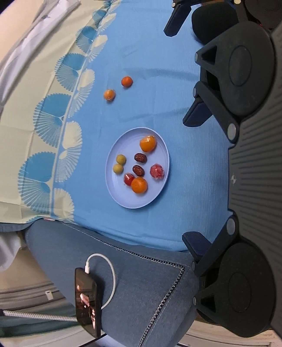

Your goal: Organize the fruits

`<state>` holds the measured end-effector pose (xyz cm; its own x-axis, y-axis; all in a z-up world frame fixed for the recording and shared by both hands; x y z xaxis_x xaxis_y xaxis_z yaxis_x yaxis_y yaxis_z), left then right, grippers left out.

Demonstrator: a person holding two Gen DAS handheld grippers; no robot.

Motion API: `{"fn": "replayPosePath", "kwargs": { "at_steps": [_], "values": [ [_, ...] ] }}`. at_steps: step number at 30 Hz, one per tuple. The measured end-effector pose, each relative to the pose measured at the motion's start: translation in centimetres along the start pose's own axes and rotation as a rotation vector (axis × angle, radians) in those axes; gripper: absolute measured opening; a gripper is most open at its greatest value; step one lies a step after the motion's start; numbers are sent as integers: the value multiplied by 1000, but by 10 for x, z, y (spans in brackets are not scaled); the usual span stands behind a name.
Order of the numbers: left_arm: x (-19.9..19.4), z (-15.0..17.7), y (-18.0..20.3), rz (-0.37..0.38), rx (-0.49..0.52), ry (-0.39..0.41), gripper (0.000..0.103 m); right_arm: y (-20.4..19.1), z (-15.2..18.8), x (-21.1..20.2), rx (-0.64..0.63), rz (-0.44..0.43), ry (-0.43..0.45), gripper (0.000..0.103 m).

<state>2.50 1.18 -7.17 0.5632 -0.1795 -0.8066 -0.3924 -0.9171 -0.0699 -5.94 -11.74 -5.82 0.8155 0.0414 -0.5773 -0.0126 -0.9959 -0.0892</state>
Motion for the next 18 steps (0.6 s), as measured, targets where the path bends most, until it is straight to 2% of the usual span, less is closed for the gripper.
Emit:
{"fn": "replayPosePath", "kwargs": {
  "at_steps": [7, 18],
  "values": [
    [-11, -3, 0, -12, 0, 27, 103, 0, 1, -6, 5, -2, 17, 102],
    [-7, 4, -9, -31, -16, 16, 103, -6, 6, 1, 13, -43, -10, 102]
  ]
}}
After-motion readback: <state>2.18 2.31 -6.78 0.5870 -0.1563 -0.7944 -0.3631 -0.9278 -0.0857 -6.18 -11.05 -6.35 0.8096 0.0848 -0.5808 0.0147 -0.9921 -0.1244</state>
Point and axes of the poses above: each gripper's, at about its wrist camera, not at the fingertips, and x roughly the way its jaws point, y to its right, z to its underside, the point moved 8 cm from there along x, roughly the way its jaws point, and after that the axes turned 9 degrees about x, right-handed, at the moved point
